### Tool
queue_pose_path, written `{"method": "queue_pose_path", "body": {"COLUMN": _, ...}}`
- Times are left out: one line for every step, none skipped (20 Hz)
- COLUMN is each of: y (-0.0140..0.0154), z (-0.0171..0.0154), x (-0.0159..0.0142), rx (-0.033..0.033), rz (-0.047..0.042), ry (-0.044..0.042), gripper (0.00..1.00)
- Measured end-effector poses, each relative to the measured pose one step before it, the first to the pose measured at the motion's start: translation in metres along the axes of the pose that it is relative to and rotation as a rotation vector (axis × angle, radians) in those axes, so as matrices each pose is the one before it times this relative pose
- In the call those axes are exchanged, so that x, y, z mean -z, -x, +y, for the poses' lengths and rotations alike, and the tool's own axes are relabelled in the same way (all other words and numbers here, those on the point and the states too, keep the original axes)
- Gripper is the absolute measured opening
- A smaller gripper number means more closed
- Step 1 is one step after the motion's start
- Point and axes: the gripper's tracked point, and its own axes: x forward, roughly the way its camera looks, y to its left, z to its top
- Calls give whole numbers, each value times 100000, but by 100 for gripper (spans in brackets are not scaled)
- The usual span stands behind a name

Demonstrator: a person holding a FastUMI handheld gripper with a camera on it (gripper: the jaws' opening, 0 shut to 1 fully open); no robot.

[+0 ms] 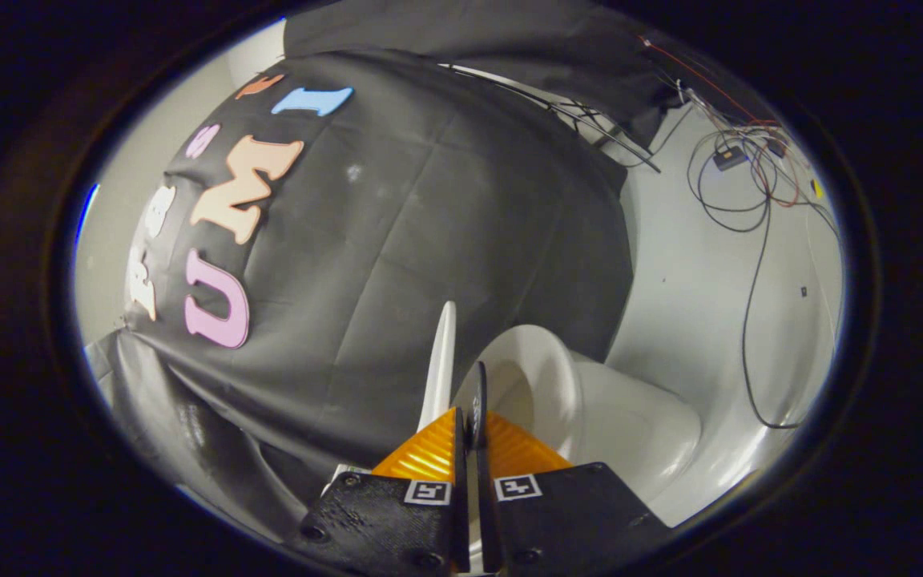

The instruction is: Open the toilet lid.

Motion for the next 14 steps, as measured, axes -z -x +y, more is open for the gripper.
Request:
{"method": "queue_pose_path", "body": {"y": 87, "z": 635, "x": -42, "rx": 605, "rz": 267, "ry": 3465, "gripper": 6}}
{"method": "queue_pose_path", "body": {"y": 206, "z": 890, "x": -34, "rx": 529, "rz": 598, "ry": 4339, "gripper": 6}}
{"method": "queue_pose_path", "body": {"y": 70, "z": 930, "x": -183, "rx": -324, "rz": 225, "ry": 3308, "gripper": 6}}
{"method": "queue_pose_path", "body": {"y": 241, "z": 1203, "x": -101, "rx": -494, "rz": 392, "ry": 3540, "gripper": 6}}
{"method": "queue_pose_path", "body": {"y": 161, "z": 1051, "x": -225, "rx": -230, "rz": 146, "ry": 3817, "gripper": 6}}
{"method": "queue_pose_path", "body": {"y": 146, "z": 1093, "x": -169, "rx": -133, "rz": 224, "ry": 3577, "gripper": 6}}
{"method": "queue_pose_path", "body": {"y": 194, "z": 1051, "x": -173, "rx": -387, "rz": 57, "ry": 3233, "gripper": 6}}
{"method": "queue_pose_path", "body": {"y": 46, "z": 1077, "x": -132, "rx": -465, "rz": -201, "ry": 3376, "gripper": 6}}
{"method": "queue_pose_path", "body": {"y": 150, "z": 906, "x": -141, "rx": -519, "rz": 27, "ry": 2752, "gripper": 6}}
{"method": "queue_pose_path", "body": {"y": 2, "z": 954, "x": -117, "rx": -177, "rz": -157, "ry": 2519, "gripper": 6}}
{"method": "queue_pose_path", "body": {"y": 87, "z": 875, "x": -194, "rx": -111, "rz": -177, "ry": 2637, "gripper": 6}}
{"method": "queue_pose_path", "body": {"y": 82, "z": 854, "x": -111, "rx": -207, "rz": -187, "ry": 2170, "gripper": 5}}
{"method": "queue_pose_path", "body": {"y": 80, "z": 754, "x": -106, "rx": -157, "rz": -206, "ry": 2200, "gripper": 6}}
{"method": "queue_pose_path", "body": {"y": 80, "z": 841, "x": -104, "rx": 130, "rz": -91, "ry": 2151, "gripper": 6}}
